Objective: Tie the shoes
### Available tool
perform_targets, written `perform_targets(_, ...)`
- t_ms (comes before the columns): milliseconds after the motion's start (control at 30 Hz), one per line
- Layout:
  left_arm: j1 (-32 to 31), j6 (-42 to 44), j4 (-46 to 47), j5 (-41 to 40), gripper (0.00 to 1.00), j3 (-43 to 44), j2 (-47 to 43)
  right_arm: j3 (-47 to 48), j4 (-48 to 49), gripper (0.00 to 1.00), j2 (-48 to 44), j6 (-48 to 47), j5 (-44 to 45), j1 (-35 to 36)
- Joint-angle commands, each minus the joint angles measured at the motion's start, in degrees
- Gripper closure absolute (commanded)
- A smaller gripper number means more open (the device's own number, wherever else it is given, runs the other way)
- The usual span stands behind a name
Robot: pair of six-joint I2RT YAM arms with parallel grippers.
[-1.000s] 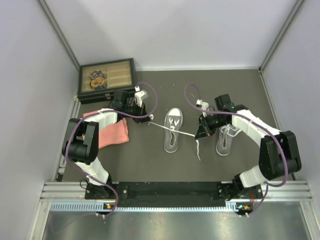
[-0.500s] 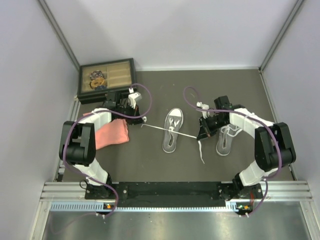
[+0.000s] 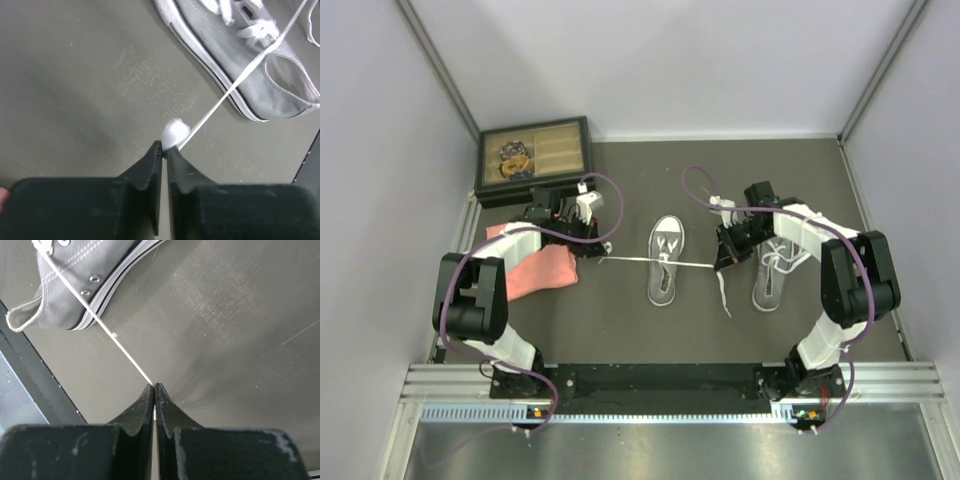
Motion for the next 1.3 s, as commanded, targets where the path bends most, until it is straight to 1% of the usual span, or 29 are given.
perform_targets(0,1.06,-0.87,-1.30,-3.13,0.75,0.38,-0.91,4.17,-3.74,1.00,1.90,-0.98,-0.17,-0.55)
perform_targets(33,1.77,-1.13,-1.21,-2.78,0.63,0.47,-1.00,4.52,-4.36,0.94,2.25,-0.98,-0.35,-0.38)
perform_targets(100,4.31,-1.05,-1.21,-1.91,0.57,0.91,-1.35,4.88,-5.77,0.91,2.34,-1.06,-1.05,-0.46)
perform_targets(133,5.19,-0.87,-1.21,-1.73,0.50,1.08,-1.61,4.79,-5.95,0.88,2.26,-0.89,-1.31,-0.38)
perform_targets(167,7.03,-0.43,-1.39,-1.64,0.48,1.61,-2.14,4.88,-6.13,0.86,2.17,-0.80,-1.49,-0.29)
perform_targets(200,7.13,1.31,-1.65,-1.64,0.47,1.96,-2.32,4.88,-6.48,0.84,2.08,-0.71,-1.58,-0.29)
perform_targets(233,8.87,2.81,-3.30,-1.55,0.46,3.01,-2.49,4.88,-6.48,0.82,2.08,-0.71,-1.58,-0.29)
perform_targets(267,9.33,5.08,-4.89,-1.29,0.45,3.71,-2.58,4.88,-6.65,0.79,2.08,-0.71,-1.32,-0.29)
perform_targets(300,9.24,12.42,-7.60,-0.85,0.45,4.50,-2.49,4.97,-6.74,0.77,2.08,-0.63,-1.14,-0.38)
perform_targets(333,9.16,16.14,-11.20,1.24,0.45,5.38,-3.02,4.97,-6.92,0.76,1.99,-0.97,-0.88,-0.29)
perform_targets(367,9.07,19.40,-12.54,2.04,0.45,5.30,-3.46,4.88,-7.01,0.76,1.90,-1.06,-0.70,-0.29)
perform_targets(400,8.72,25.44,-13.51,2.75,0.44,5.13,-3.81,4.79,-6.92,0.76,1.90,-1.15,-0.53,-0.29)
perform_targets(433,8.19,28.46,-14.21,3.28,0.44,4.34,-4.25,4.79,-6.83,0.75,1.90,-1.33,-0.35,-0.20)
perform_targets(467,5.93,31.10,-15.79,3.02,0.41,4.08,-4.34,4.79,-6.83,0.75,2.08,-1.41,-0.18,-0.29)
perform_targets(500,4.77,36.00,-16.50,2.58,0.41,3.90,-4.34,4.79,-6.83,0.71,2.25,-1.33,-0.17,-0.29)
perform_targets(533,3.54,38.39,-17.20,2.32,0.40,3.38,-4.34,4.88,-6.92,0.70,2.34,-1.33,-0.35,-0.29)
perform_targets(567,0.92,42.59,-17.47,1.79,0.40,3.11,-4.43,4.70,-6.92,0.70,2.43,-1.33,-0.52,-0.29)
perform_targets(633,-2.69,45.26,-16.25,1.18,0.40,2.14,-4.17,4.70,-7.01,0.70,2.34,-1.06,-0.79,-0.29)
perform_targets(667,-3.75,49.10,-15.63,1.00,0.41,2.14,-3.82,4.53,-6.92,0.70,2.34,-0.98,-0.88,-0.29)
perform_targets(700,-4.81,49.92,-14.50,0.48,0.42,2.23,-3.38,4.61,-7.01,0.70,2.26,-0.80,-0.88,-0.38)
perform_targets(767,-6.84,48.89,-11.86,0.29,0.45,3.80,-1.10,4.27,-7.10,0.70,1.99,-0.80,-0.97,-0.29)
perform_targets(800,-7.10,48.27,-10.98,0.29,0.50,6.51,1.52,4.26,-7.18,0.70,1.82,-0.71,-0.88,-0.29)
perform_targets(867,-7.89,44.77,-10.35,-0.75,0.53,9.68,4.61,4.09,-7.10,0.70,1.46,-0.71,-0.53,-0.38)
perform_targets(900,-8.07,44.66,-10.87,-1.63,0.55,12.57,6.02,3.91,-7.10,0.70,1.38,-0.63,-0.35,-0.38)
perform_targets(1000,-8.95,46.58,-12.37,-2.25,0.56,15.31,10.94,3.65,-7.44,0.70,0.94,-0.80,-0.09,-0.38)
perform_targets(1133,-10.70,52.21,-19.04,-2.25,0.57,17.08,13.59,3.65,-8.06,0.70,0.41,-1.15,0.35,-0.55)
perform_targets(1267,-12.29,53.80,-17.66,-4.01,0.55,15.33,13.68,3.65,-8.33,0.70,0.15,-1.42,0.53,-0.99)
